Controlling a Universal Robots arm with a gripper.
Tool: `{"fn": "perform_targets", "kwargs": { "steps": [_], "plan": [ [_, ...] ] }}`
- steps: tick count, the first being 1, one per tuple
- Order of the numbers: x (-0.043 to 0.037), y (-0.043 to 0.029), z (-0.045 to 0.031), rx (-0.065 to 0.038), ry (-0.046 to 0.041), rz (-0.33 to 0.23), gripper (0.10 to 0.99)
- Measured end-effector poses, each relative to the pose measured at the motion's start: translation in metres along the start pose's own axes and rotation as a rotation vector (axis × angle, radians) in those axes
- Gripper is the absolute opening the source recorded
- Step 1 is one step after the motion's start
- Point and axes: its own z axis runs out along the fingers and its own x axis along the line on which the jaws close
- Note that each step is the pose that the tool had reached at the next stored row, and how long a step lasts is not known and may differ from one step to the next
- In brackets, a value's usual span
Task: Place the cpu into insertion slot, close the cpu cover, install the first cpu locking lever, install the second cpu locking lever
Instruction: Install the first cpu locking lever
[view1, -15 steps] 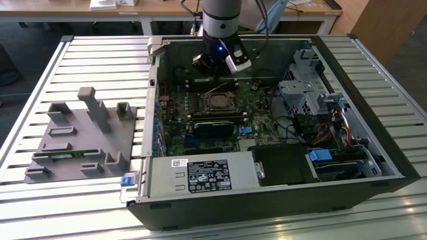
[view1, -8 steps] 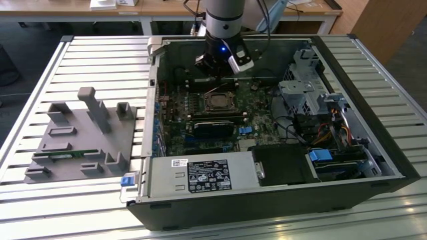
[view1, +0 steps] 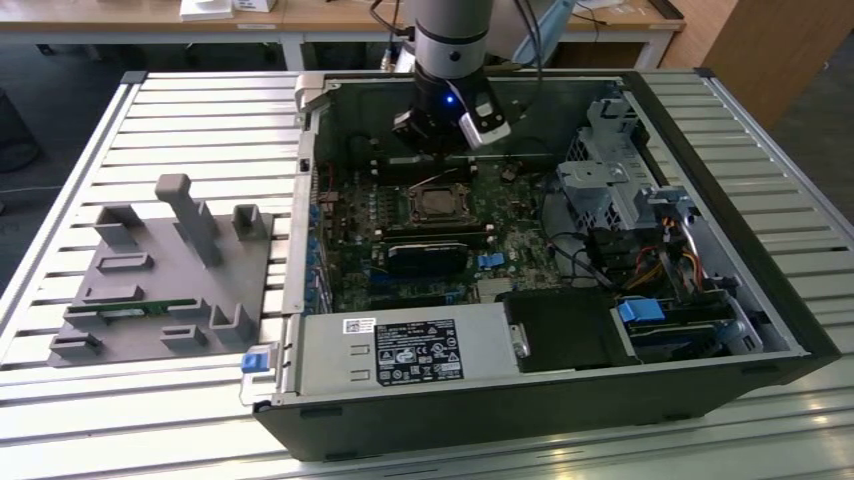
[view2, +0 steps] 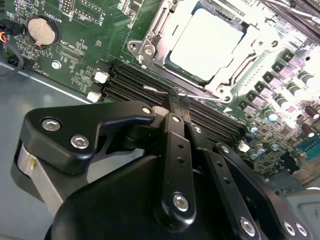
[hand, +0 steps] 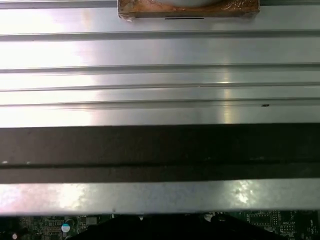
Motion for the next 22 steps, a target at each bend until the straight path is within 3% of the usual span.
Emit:
{"fn": "perform_targets", "kwargs": {
  "steps": [22],
  "plan": [
    [-0.0132,-0.0004,0.0128,0.001,0.0014,0.0,0.106]
  ]
}}
